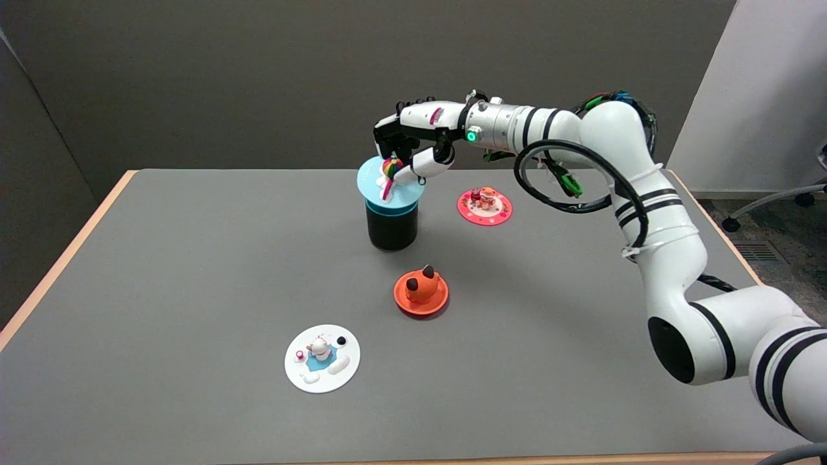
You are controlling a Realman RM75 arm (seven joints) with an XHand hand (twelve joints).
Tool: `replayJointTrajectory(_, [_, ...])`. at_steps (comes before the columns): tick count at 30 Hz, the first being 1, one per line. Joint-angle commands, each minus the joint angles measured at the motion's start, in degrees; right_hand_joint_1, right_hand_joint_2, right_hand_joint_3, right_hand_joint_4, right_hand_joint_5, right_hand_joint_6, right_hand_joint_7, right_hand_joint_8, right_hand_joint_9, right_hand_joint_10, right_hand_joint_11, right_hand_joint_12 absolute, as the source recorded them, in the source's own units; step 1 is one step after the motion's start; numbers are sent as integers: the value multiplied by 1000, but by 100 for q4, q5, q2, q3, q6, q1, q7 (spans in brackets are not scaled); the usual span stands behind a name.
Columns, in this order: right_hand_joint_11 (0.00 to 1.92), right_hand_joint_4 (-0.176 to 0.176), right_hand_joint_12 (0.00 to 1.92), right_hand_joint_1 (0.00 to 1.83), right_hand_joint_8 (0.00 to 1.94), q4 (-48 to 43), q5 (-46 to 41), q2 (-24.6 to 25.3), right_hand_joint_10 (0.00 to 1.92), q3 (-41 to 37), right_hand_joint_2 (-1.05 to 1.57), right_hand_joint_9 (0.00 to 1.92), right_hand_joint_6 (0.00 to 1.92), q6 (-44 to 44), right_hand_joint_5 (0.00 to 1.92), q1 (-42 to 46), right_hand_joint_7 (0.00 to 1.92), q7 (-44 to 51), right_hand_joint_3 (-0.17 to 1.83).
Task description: Place the cup lid with blue sky onto the cup.
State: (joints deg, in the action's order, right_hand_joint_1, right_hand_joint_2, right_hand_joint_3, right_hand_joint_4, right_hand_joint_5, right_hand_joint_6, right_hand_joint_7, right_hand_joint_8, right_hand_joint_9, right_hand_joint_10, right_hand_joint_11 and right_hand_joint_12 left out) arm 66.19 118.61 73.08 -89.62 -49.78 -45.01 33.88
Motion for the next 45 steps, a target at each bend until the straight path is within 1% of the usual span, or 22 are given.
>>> replayJointTrajectory(1, [286,-42,1668,1105,1404,-633,487,88,1307,63,1218,475,1762,-23,547,-366,686,-140,232])
replayJointTrajectory(4, [291,-48,1663,1109,1401,-656,618,101,1296,63,1220,471,1766,-46,547,-366,688,-191,225])
replayJointTrajectory(6, [287,-46,1668,1107,1396,-685,689,107,1307,68,1214,480,1762,-70,549,-366,692,-201,236])
replayJointTrajectory(7, [318,-53,1605,1095,1417,-704,724,107,1263,71,1260,509,1779,-89,526,-366,671,-217,168])
replayJointTrajectory(8, [317,-54,1606,1095,1423,-725,766,118,1277,71,1253,507,1785,-100,525,-361,669,-249,185])
replayJointTrajectory(9, [290,-48,1655,1106,1408,-748,803,128,1317,71,1213,478,1774,-108,542,-353,685,-268,246])
replayJointTrajectory(10, [297,-50,1655,1108,1403,-762,815,136,1288,71,1228,476,1772,-111,541,-345,687,-271,213])
replayJointTrajectory(12, [290,-48,1657,1107,1407,-805,815,152,1319,100,1211,480,1773,-103,542,-342,688,-271,250])
replayJointTrajectory(13, [295,-48,1655,1110,1397,-823,815,155,1289,121,1220,476,1767,-103,544,-342,692,-271,224])
replayJointTrajectory(18, [293,-47,1656,1109,1399,-920,815,192,1291,252,1225,474,1769,-98,540,-392,690,-319,216])
replayJointTrajectory(45, [274,-53,1657,1109,1391,-1002,895,235,1312,255,1214,465,1768,-55,542,-626,699,-319,235])
